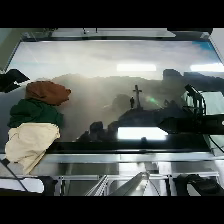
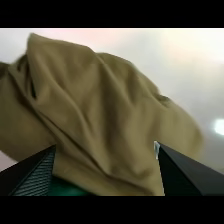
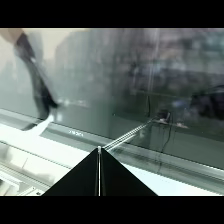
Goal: Fold the shirts.
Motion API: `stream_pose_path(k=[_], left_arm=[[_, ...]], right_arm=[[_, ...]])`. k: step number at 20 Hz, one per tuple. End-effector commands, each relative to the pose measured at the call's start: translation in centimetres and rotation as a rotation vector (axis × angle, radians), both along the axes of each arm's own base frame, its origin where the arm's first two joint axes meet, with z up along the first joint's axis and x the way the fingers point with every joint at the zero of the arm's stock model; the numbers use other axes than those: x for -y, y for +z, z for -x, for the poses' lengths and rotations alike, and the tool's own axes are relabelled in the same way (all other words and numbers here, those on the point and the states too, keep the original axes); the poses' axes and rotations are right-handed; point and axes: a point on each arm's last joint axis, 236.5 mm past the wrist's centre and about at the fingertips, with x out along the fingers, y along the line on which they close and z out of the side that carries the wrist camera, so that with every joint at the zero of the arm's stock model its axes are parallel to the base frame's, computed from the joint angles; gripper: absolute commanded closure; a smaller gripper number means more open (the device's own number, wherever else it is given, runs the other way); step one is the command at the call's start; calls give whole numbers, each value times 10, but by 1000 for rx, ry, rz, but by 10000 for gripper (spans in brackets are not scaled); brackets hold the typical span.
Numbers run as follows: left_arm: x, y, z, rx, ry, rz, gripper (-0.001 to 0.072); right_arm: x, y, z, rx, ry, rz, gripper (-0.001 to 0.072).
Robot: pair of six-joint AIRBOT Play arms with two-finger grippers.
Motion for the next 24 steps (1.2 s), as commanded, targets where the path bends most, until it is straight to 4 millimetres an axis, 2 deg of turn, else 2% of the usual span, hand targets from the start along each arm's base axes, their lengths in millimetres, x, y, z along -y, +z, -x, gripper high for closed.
stream_pose_path(k=[1,5,6,7,8,10,11,13,14,16,18,20,22,24], left_arm=[[-5,-59,-21,-98,-74,-56,-13],[28,-87,-20,-203,-184,-20,5],[34,-89,-20,-225,-205,-9,154],[40,-89,-17,-247,-219,5,465],[45,-86,-14,-264,-238,15,711],[56,-67,-19,-257,-234,39,711],[71,-48,-23,-234,-254,76,711],[117,13,-36,-100,-322,188,710],[149,53,-39,-9,-374,259,711],[208,126,-31,147,-490,348,710],[257,176,-8,224,-591,361,710],[305,209,21,269,-698,346,709],[352,232,55,290,-811,346,708],[395,240,87,279,-915,360,708]], right_arm=[[0,0,0,-1,1,0,689],[0,0,0,-1,1,0,689],[0,0,0,-1,1,0,689],[0,0,0,-1,1,0,689],[0,0,0,-1,1,0,689],[0,0,0,0,1,0,689],[0,0,0,-1,1,0,689],[0,0,0,0,1,0,689],[0,0,0,0,1,0,689],[0,0,0,0,1,0,689],[0,0,0,0,1,0,689],[0,0,0,0,1,0,689],[0,0,0,0,1,0,689],[0,0,0,0,1,0,689]])
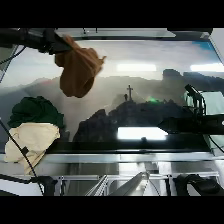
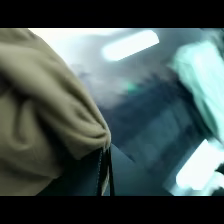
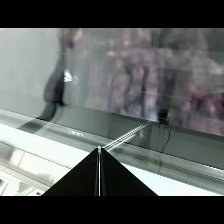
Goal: Fold the shirts.
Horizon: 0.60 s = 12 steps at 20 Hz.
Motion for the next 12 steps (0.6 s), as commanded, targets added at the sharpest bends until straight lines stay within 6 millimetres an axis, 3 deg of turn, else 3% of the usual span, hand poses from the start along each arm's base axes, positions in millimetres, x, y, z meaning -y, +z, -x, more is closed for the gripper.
stream_pose_path(k=[1,4,7,8,9,11,12], left_arm=[[79,28,62,13,-182,34,708],[123,2,93,-69,-272,24,709],[144,-42,106,-181,-301,4,704],[144,-55,106,-216,-301,-3,531],[143,-65,105,-246,-295,-8,406],[133,-71,100,-291,-273,-14,406],[124,-70,98,-315,-254,-15,406]], right_arm=[[0,0,0,0,1,0,689],[0,0,0,-1,2,0,689],[0,0,2,-6,5,0,688],[0,0,2,-6,5,0,688],[0,0,2,-6,4,0,682],[2,2,-1,2,-4,1,668],[6,6,-4,15,-10,4,476]])
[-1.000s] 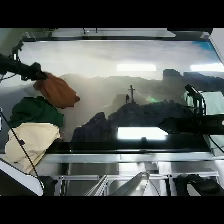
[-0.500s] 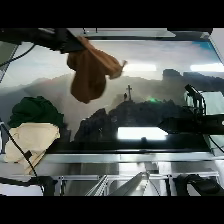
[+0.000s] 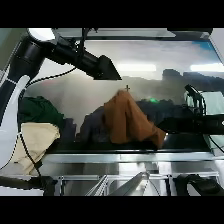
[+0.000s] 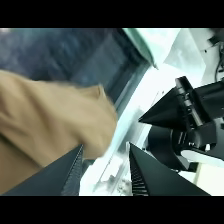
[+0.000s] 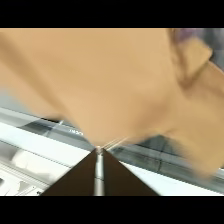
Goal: Fold the shirts.
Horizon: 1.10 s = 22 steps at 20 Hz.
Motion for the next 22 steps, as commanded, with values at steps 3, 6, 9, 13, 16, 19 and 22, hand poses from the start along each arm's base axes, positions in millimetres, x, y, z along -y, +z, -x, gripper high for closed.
stream_pose_path(k=[3,6,9,13,16,19,22], left_arm=[[-58,-11,9,-155,43,-112,406],[-117,-53,23,-149,136,-372,406],[-137,-104,45,-180,233,-440,406],[-149,-190,79,-267,312,-473,398],[-145,-230,77,-291,378,-441,398],[-116,-238,60,-303,374,-303,399],[-79,-237,48,-342,332,-172,399]], right_arm=[[33,12,-23,71,-68,40,183],[68,-5,-29,32,-95,78,183],[78,-37,-23,-69,-1,82,182],[52,-63,-23,-159,94,-54,35],[41,-82,-32,-173,118,-54,36],[26,-96,-36,-179,151,-36,37],[11,-112,-34,-204,186,-22,39]])
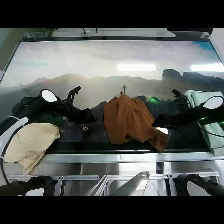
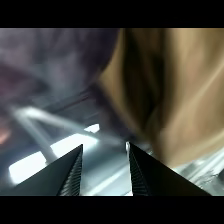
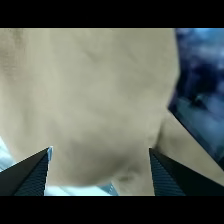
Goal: Fold the shirts.
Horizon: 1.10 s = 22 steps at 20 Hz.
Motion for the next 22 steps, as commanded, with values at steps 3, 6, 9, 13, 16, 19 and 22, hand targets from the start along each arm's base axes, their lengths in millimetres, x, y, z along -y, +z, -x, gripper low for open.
stream_pose_path(k=[3,6,9,13,16,19,22], left_arm=[[51,-16,-13,-35,-55,140,399],[71,-24,-8,-70,-126,150,400],[80,-30,1,-119,-173,162,412],[86,-19,3,-140,-229,196,700],[91,10,-5,-90,-269,228,700],[94,40,-15,-17,-299,245,700],[65,43,-14,-9,-339,138,446]], right_arm=[[-16,-25,-1,-31,36,13,52],[-17,-26,-1,-35,35,10,148],[-17,-26,0,-37,38,9,576],[-17,-26,0,-35,40,9,690],[-18,-24,2,-42,47,4,690],[-18,-21,3,-36,52,3,690],[-18,-21,3,-36,52,3,689]])
